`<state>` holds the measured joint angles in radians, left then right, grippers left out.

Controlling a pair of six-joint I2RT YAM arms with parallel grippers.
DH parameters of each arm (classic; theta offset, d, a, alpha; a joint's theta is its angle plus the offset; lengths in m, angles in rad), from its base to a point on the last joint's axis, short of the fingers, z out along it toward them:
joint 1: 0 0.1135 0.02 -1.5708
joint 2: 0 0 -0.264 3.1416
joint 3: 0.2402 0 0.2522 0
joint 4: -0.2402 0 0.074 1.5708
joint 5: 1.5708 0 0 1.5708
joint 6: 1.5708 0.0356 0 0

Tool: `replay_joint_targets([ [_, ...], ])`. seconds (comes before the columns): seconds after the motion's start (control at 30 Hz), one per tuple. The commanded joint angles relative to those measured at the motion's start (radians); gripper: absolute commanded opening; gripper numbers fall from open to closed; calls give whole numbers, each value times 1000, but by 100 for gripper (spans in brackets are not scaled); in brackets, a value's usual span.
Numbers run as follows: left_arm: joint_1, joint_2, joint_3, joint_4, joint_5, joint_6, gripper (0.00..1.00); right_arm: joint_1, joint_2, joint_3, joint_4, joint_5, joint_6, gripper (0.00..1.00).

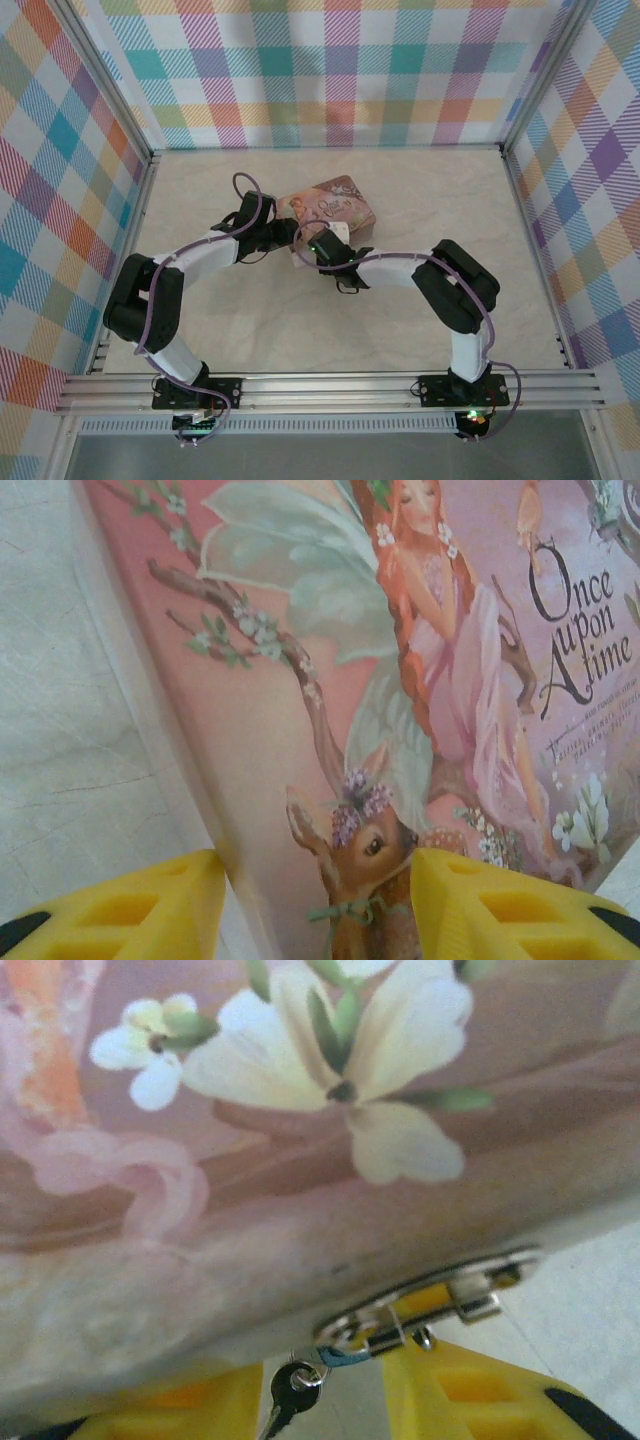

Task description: Unlock the padlock with the key

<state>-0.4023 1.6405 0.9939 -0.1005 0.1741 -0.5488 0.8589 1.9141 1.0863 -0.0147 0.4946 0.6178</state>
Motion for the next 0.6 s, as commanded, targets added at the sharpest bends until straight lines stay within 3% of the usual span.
replay_joint_targets([
  [0.0,14,-6,8,-22,7,17,52,0,61,61,-31,58,-15,34],
  [0.2,20,-19,10,-37,2,25,52,-13,119,99,-41,39,-18,30],
  [0.43,26,-25,12,-44,3,26,51,-37,132,83,-17,-13,-66,3],
  [0.57,26,-25,10,-47,2,27,51,-47,79,32,34,-66,-144,0],
])
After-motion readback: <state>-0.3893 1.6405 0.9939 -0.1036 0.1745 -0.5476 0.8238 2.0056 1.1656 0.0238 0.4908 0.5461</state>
